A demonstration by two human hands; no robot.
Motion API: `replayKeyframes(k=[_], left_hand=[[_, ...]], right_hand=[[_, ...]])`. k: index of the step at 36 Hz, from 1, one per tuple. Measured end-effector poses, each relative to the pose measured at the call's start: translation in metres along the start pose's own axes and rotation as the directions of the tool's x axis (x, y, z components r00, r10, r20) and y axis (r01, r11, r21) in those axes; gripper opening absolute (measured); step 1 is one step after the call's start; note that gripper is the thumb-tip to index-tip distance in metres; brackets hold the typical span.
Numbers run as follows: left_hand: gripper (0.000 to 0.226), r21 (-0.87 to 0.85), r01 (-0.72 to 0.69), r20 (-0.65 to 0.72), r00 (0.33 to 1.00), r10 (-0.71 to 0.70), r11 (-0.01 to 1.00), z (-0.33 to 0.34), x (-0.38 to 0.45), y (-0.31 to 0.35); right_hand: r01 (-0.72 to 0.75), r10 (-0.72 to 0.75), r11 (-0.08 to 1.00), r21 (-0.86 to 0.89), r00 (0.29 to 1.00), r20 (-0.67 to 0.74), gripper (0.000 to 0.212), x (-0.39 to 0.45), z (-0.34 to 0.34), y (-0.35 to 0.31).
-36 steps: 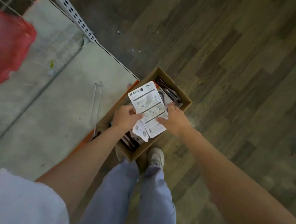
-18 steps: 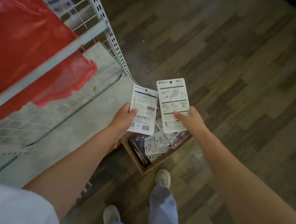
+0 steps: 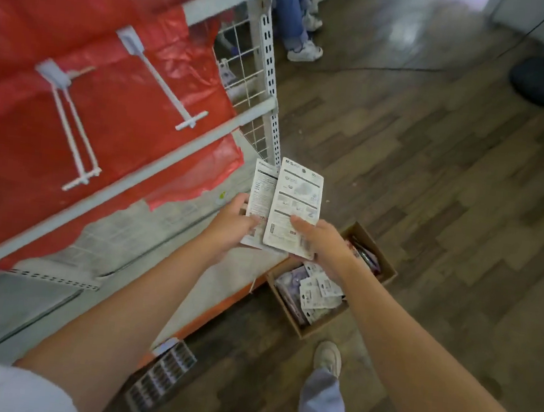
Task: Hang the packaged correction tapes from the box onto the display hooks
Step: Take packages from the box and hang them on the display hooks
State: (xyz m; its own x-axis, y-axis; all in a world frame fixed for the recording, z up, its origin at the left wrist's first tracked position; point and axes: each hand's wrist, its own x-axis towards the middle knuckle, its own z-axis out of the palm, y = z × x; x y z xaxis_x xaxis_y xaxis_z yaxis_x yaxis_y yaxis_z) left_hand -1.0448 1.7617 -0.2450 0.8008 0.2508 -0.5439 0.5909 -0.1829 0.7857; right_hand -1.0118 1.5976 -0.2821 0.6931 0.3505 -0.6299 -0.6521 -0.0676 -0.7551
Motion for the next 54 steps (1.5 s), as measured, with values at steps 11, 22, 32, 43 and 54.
replayKeyframes(k=[11, 22, 32, 43, 54], left_hand=[[0.027, -0.126, -0.262, 0.093, 0.957, 0.275, 0.957, -0.07, -0.107, 0.049], [0.037, 0.017, -0.52, -0.031, 0.853, 0.521, 0.854, -0.13, -0.175, 0.085], [0.063, 0.058, -0.48, -0.192, 0.855, 0.482, 0.875, -0.192, -0.235, 0.076], [0.036, -0.466, -0.6, -0.354, 0.8, 0.485, 0.65, -0.271, -0.297, 0.028], [0.037, -0.446, -0.694, -0.528, 0.714, 0.46, 0.566, -0.291, -0.329, 0.011]], right_hand=[[0.234, -0.228, 0.968, 0.092, 0.971, -0.071, 0.034, -0.086, 0.107, -0.046], [0.48, -0.479, 0.877, -0.003, 0.875, 0.063, 0.052, -0.165, 0.16, -0.107], [0.577, -0.542, 0.694, -0.43, 0.812, 0.216, 0.039, -0.223, 0.252, -0.128], [0.764, -0.605, 0.527, -0.372, 0.645, 0.467, 0.04, -0.267, 0.31, -0.121], [0.695, -0.65, 0.522, -0.494, 0.699, 0.298, 0.065, -0.267, 0.338, -0.114]])
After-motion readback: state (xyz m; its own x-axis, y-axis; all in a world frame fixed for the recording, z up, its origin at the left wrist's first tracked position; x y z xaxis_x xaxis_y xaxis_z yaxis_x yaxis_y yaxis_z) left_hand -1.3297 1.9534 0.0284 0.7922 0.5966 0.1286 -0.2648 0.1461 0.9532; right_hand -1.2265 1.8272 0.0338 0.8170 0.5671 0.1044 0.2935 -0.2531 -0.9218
